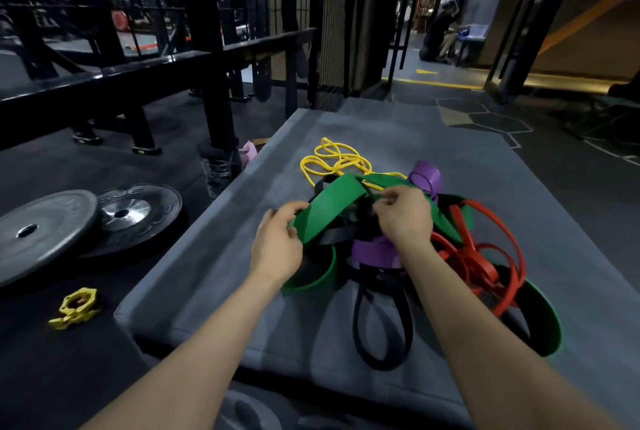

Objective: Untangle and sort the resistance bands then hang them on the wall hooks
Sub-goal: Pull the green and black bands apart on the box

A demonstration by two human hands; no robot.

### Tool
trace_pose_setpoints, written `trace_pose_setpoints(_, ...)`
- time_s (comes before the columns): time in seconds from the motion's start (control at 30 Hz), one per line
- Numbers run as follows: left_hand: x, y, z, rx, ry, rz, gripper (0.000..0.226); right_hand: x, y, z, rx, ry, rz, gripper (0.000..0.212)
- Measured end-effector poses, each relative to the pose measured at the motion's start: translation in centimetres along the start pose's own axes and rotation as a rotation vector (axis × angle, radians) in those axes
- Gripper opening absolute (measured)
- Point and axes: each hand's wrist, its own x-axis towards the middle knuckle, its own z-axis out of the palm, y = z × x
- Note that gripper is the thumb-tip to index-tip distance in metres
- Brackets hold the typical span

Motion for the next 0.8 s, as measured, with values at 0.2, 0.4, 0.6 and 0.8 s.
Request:
trace_pose_setpoints(0.2,-0.4,0.3,-1.7,-0.029,-0.119,-0.026,0.058,-1.0,-1.7,-1.6,0.11,0.252,0.053,0.024)
trace_pose_setpoints(0.4,-1.1,1.2,-2.0,-0.127,-0.247,-0.054,0.026,-3.2,-3.9,0.2,0.112,0.129,-0.269,0.015)
trace_pose_setpoints(0.6,-1.9,0.6,-2.4,-0.174,-0.334,-0.073,0.053,-3.1,-3.1,2.3,0.309,-0.192,-0.198,0.01)
trace_pose_setpoints(0.8,-2.3,1.2,-1.8,0.291,-0.263,0.107,0.068,-3.0,-2.8,3.2,0.629,-0.364,-0.114,0.021)
